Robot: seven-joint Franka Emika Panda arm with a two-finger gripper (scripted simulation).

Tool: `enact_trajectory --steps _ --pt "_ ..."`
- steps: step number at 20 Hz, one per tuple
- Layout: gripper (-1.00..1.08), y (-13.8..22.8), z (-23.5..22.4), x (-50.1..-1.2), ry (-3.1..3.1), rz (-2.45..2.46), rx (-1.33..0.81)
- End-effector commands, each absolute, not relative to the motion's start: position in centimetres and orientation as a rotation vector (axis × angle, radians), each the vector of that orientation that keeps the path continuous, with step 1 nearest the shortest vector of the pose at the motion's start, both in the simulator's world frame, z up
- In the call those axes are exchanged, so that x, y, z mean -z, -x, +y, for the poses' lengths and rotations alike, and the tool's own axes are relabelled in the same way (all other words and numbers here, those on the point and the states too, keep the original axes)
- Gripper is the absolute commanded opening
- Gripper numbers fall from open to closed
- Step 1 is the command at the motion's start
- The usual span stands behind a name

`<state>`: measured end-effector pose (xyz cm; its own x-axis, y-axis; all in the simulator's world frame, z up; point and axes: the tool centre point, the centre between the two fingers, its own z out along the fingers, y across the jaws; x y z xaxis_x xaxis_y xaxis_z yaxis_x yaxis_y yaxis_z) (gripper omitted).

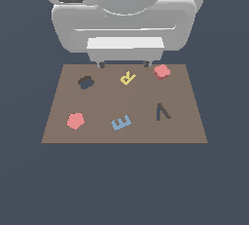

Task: Insert a designated object into the corresponding slot on a board.

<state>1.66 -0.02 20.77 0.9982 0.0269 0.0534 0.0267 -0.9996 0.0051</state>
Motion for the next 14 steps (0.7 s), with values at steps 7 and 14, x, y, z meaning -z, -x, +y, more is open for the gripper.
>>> enact_trajectory --steps 7,14 --pt "1.0 -1.1 1.0 -19.8 -3.136 0.086 -0.079" --pt "1.0 1.2 4.7 -16.1 -3.129 0.249 -0.059"
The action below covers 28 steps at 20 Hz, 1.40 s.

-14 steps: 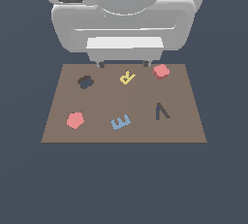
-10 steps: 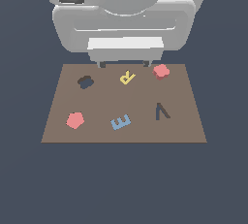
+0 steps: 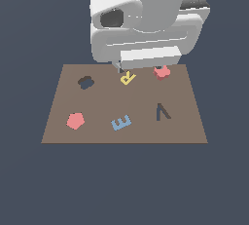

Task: Insert a designated object into the corresponding slot on a board.

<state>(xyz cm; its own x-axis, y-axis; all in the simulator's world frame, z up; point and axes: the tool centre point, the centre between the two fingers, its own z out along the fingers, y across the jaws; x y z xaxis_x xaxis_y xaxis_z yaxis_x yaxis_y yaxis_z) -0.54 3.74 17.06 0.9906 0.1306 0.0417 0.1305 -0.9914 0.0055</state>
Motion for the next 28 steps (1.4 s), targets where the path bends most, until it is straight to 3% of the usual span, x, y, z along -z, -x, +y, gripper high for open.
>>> enact_trajectory --steps 1,14,28 --pt "1.0 1.7 5.5 -15.3 -3.127 0.283 -0.055" --pt "1.0 9.1 13.1 -6.4 -3.072 0.67 -0.007" --pt "1.0 10.1 13.9 -4.1 -3.059 0.719 0.001"
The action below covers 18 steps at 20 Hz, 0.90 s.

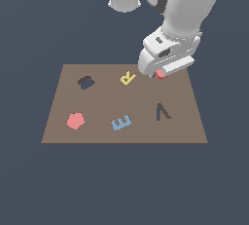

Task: Insert a designated object into the corresponding slot on a board.

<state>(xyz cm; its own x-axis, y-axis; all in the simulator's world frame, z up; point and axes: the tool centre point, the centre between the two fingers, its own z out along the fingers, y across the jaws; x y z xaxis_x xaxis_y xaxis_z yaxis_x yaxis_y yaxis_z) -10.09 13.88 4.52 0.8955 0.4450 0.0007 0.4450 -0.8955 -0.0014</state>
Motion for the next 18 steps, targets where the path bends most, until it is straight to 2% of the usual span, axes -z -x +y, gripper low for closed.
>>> enact_trajectory --steps 1,6,7,18 --pt "1.0 10.16 13.88 -3.75 3.057 -0.72 -0.001" --pt "1.0 10.2 13.88 -2.99 3.058 -0.722 0.0" --pt "-1.0 10.2 13.88 -2.99 3.058 -0.722 0.0" --pt "-1.0 10.19 13.84 -3.06 3.058 -0.721 0.001"
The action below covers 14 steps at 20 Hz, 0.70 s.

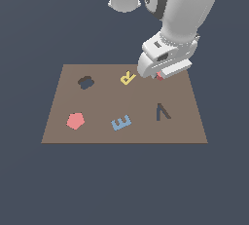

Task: Insert a designated object into the corresponding slot on a board.

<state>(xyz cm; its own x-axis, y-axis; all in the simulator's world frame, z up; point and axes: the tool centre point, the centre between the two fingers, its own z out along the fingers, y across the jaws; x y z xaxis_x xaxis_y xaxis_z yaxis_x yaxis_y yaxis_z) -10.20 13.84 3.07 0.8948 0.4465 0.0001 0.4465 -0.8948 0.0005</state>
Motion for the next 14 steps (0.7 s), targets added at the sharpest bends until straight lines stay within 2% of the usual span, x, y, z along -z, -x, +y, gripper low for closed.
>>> enact_trajectory --steps 1,14 --pt "-1.0 10.2 13.8 -3.1 -3.058 0.719 -0.001" --pt "-1.0 7.8 13.9 -3.1 -3.109 0.455 -0.001"
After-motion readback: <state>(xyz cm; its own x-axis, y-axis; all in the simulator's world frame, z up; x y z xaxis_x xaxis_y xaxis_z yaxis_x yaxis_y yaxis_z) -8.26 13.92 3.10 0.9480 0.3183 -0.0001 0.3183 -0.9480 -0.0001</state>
